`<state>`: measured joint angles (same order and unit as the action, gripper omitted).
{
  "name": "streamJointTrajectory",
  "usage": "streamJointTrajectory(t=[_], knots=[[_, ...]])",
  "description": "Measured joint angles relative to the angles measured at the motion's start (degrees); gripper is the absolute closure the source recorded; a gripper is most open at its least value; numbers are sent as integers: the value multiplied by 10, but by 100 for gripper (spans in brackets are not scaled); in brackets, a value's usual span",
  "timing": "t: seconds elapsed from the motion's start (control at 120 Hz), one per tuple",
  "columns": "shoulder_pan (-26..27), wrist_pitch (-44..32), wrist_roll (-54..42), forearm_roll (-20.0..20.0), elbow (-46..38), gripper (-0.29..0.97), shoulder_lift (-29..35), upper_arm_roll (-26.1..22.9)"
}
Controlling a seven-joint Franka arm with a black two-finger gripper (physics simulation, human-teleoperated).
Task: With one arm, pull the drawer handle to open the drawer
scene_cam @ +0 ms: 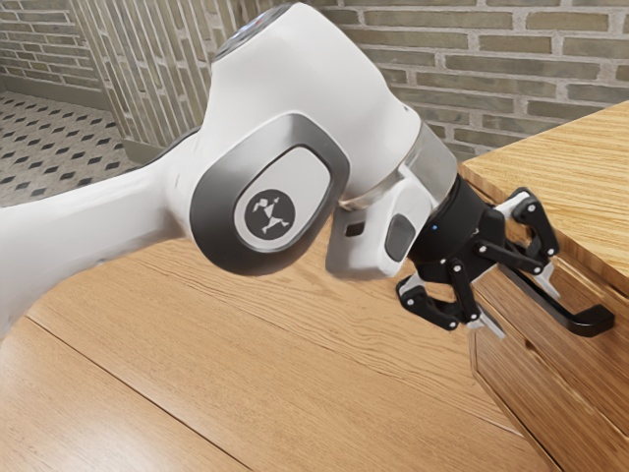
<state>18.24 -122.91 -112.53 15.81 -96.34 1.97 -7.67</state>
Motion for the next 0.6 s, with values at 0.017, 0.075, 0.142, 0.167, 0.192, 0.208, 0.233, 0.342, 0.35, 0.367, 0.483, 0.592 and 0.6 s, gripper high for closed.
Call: streamJointTrajectory(t=[0.017,0.075,0.142,0.167,0.192,0.208,0.233,0.342,0.35,0.367,0.483,0.592,0.6], knots=[[0,0,-1,1,0,39,2,0],[-1,-2,-5,4,-5,47,10,0],[0,-3,-10,6,-12,51,18,0],[1,-3,-11,7,-17,51,20,1],[2,-4,-12,8,-22,51,22,2],[2,-4,-12,8,-25,51,24,2],[3,-4,-13,9,-32,51,28,3],[2,-5,-16,13,-66,59,64,6],[2,-5,-17,13,-69,59,68,6],[2,-5,-17,13,-76,60,76,6],[1,-5,-16,15,-126,66,131,7],[1,-5,-13,16,-167,68,165,8],[1,-5,-13,16,-169,68,168,9]])
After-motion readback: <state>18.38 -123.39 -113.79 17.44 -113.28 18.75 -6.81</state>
